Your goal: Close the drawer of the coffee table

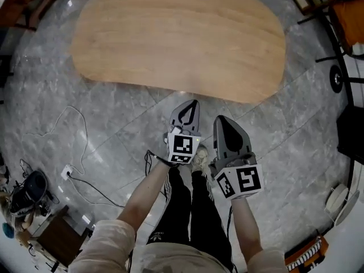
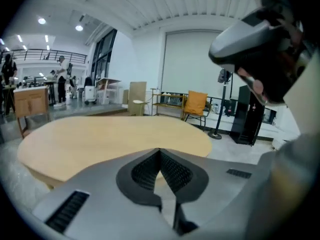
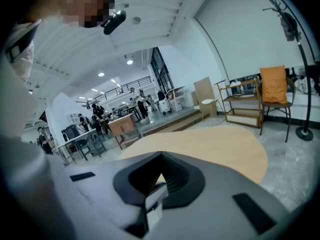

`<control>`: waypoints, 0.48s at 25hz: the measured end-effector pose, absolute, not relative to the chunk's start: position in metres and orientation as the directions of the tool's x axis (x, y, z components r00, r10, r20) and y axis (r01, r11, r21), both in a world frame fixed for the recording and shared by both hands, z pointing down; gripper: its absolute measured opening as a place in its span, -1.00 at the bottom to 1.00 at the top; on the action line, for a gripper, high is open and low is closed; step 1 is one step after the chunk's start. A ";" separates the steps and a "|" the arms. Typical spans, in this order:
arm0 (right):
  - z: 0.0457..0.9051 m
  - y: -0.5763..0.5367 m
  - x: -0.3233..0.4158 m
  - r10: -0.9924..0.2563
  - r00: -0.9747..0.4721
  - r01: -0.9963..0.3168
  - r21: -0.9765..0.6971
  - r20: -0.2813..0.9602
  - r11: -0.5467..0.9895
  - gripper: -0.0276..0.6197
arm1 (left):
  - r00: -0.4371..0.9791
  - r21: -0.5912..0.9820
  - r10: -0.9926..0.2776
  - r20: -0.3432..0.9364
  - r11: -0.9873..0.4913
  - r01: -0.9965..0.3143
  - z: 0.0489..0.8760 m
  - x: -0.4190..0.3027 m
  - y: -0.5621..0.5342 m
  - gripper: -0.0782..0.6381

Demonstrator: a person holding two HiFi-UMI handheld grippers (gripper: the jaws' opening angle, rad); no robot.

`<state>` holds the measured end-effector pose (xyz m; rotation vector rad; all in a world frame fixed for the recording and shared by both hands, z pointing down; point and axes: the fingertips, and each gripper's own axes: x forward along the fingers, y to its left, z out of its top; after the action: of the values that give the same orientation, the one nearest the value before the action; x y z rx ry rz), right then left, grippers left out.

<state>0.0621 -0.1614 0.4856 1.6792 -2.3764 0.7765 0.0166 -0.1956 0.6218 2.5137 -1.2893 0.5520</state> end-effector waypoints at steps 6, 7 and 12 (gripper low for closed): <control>0.334 -0.182 0.052 -0.909 -0.331 -0.932 -0.235 0.252 0.274 -0.90 | 0.544 0.054 -0.798 0.258 -0.550 -0.833 0.394 -0.001 -0.225 -0.76; 0.308 -0.182 0.048 -0.920 -0.325 -0.935 -0.222 0.221 0.277 -0.90 | 0.541 0.049 -0.810 0.227 -0.545 -0.837 0.355 -0.006 -0.225 -0.76; 0.182 -0.144 0.044 -0.946 -0.293 -0.944 -0.201 0.140 0.263 -0.90 | 0.532 0.089 -0.829 0.172 -0.525 -0.847 0.197 -0.018 -0.173 -0.76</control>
<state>0.0439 -0.1436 0.1816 1.8729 -2.5027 0.3881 -0.0178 -0.1733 0.1973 2.6053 -1.4375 0.1614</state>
